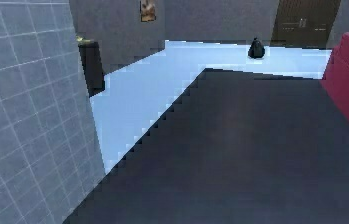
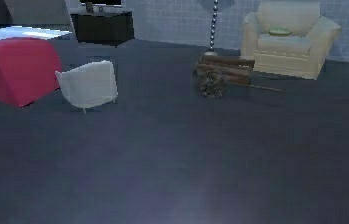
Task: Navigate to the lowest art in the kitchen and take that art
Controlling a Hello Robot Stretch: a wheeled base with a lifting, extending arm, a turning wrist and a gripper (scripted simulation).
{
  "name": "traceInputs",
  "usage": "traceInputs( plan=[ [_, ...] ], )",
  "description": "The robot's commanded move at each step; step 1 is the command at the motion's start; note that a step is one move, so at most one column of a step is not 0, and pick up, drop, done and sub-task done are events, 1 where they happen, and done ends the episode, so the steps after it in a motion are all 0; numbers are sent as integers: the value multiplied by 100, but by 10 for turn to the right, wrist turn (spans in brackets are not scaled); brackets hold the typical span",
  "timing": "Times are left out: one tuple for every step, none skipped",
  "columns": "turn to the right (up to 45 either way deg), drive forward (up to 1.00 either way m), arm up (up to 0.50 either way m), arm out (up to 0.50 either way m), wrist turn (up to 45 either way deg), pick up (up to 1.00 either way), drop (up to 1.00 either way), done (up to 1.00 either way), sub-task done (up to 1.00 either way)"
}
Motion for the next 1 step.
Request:
traceInputs(
  plan=[
    [0, 100, 0, 0, 0, 0, 0, 0, 0]
  ],
)
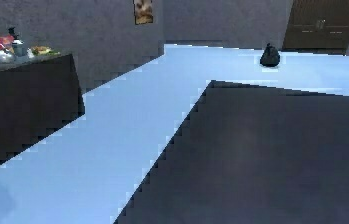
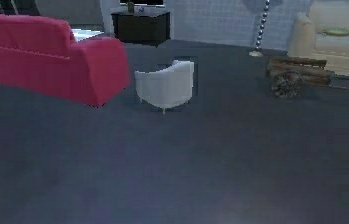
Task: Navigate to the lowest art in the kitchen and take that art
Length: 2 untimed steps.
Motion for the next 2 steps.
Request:
traceInputs(
  plan=[
    [-60, 0, 0, 0, 0, 0, 0, 0, 0],
    [0, 55, 0, 0, 0, 0, 0, 0, 0]
  ],
)
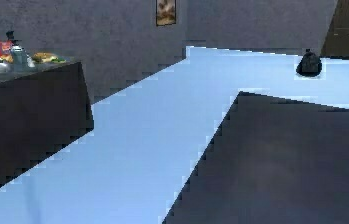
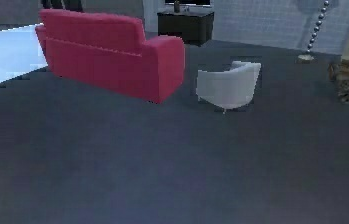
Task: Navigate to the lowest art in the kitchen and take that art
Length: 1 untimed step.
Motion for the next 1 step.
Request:
traceInputs(
  plan=[
    [0, 100, 0, 0, 0, 0, 0, 0, 0]
  ],
)
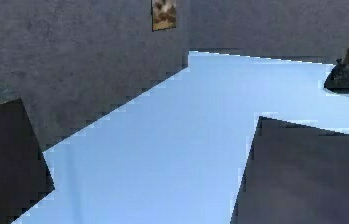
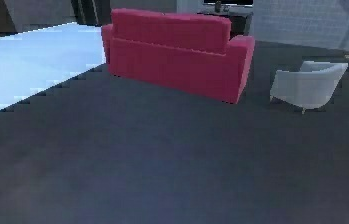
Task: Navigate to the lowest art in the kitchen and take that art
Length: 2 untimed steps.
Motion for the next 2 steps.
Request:
traceInputs(
  plan=[
    [-30, 0, 0, 0, 0, 0, 0, 0, 0],
    [0, 100, 0, 0, 0, 0, 0, 0, 0]
  ],
)
